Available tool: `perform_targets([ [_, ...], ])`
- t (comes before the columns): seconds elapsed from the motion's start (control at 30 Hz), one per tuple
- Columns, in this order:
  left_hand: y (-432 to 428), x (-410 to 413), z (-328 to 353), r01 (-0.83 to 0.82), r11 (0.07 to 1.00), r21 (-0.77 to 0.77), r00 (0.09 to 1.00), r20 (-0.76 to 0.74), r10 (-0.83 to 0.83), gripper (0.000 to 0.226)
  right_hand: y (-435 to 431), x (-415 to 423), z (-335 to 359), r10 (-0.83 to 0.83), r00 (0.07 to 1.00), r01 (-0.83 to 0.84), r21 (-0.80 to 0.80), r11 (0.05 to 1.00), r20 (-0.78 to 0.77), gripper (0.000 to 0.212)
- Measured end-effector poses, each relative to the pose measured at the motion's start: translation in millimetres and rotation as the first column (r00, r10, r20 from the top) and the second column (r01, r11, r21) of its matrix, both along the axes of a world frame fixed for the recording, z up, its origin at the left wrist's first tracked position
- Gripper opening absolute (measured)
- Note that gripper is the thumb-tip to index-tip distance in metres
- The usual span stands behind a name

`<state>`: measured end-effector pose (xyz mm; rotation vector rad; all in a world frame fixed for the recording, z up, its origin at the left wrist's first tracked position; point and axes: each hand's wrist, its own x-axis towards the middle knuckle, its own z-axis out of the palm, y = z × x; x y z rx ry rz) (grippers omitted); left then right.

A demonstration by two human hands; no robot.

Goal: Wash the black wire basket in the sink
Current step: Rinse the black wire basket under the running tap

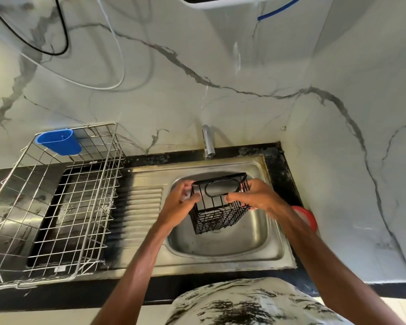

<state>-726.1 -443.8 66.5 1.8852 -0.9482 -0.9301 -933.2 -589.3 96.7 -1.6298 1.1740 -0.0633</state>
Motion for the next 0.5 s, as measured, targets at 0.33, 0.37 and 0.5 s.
perform_targets([
  [0.33, -6, -18, -5, 0.021, 0.94, 0.341, 0.714, -0.663, 0.225, 0.1, -22, -2, 2, 0.025, 0.998, -0.023, 0.032, 0.999, -0.052, 0.072],
  [0.37, -7, -19, -4, 0.019, 0.939, 0.343, 0.693, -0.681, 0.235, 0.1, -23, -2, 2, 0.029, 0.998, -0.028, 0.024, 0.999, -0.055, 0.074],
  [0.5, -9, -19, -3, 0.031, 0.933, 0.358, 0.633, -0.73, 0.258, 0.107, -23, 1, 6, 0.017, 1.0, -0.017, 0.004, 1.0, -0.017, 0.077],
])
